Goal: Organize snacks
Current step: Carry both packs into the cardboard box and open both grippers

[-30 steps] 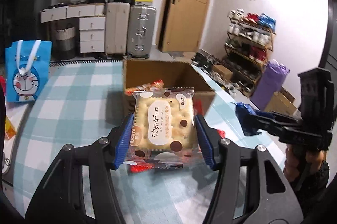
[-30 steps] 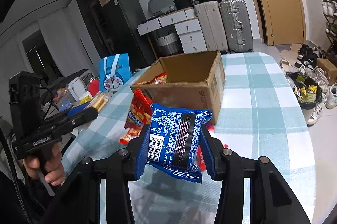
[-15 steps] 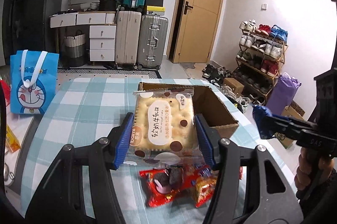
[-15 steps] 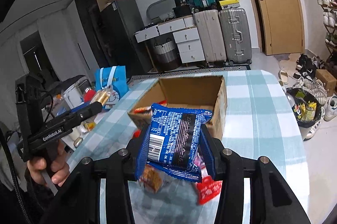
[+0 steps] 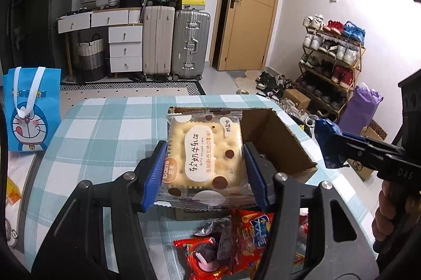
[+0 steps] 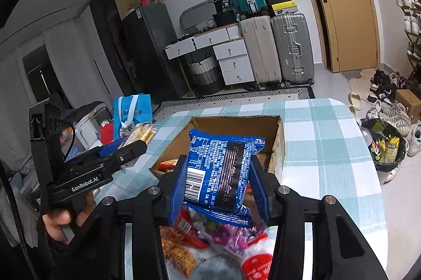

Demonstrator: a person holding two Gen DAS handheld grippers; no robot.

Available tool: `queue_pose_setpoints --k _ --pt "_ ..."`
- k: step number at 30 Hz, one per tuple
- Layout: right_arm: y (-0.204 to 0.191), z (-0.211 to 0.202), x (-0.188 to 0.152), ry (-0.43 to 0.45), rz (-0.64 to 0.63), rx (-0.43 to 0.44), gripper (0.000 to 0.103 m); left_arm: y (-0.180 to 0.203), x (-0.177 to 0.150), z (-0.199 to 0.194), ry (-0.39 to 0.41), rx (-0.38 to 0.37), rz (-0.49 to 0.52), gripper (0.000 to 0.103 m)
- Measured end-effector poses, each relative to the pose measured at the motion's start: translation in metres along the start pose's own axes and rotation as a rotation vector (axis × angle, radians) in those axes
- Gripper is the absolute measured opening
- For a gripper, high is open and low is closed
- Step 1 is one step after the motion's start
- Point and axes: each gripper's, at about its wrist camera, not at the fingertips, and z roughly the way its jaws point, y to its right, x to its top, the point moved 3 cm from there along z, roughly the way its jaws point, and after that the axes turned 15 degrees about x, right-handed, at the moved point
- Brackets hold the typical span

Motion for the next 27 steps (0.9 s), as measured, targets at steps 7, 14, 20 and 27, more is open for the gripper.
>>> queue_pose_setpoints --k 7,14,20,27 --pt "0.016 0.023 0.002 -0.015 0.025 -0.015 0.046 0.016 -0.004 0.032 -0.023 0.007 0.034 0.055" --pt "0.028 0.039 -0.001 -0.030 0.043 -0.014 0.046 0.031 -0.007 0.058 -0.037 0.021 0.066 0.055" --pt "0.031 0.051 -0.003 -0.037 0.037 -0.009 0.046 0.040 -0.009 0.077 -0.047 0.013 0.076 0.055" --pt "0.038 0.060 -0.005 -0.037 0.055 -0.006 0.046 0.053 -0.012 0.110 -0.080 -0.002 0.099 0.055"
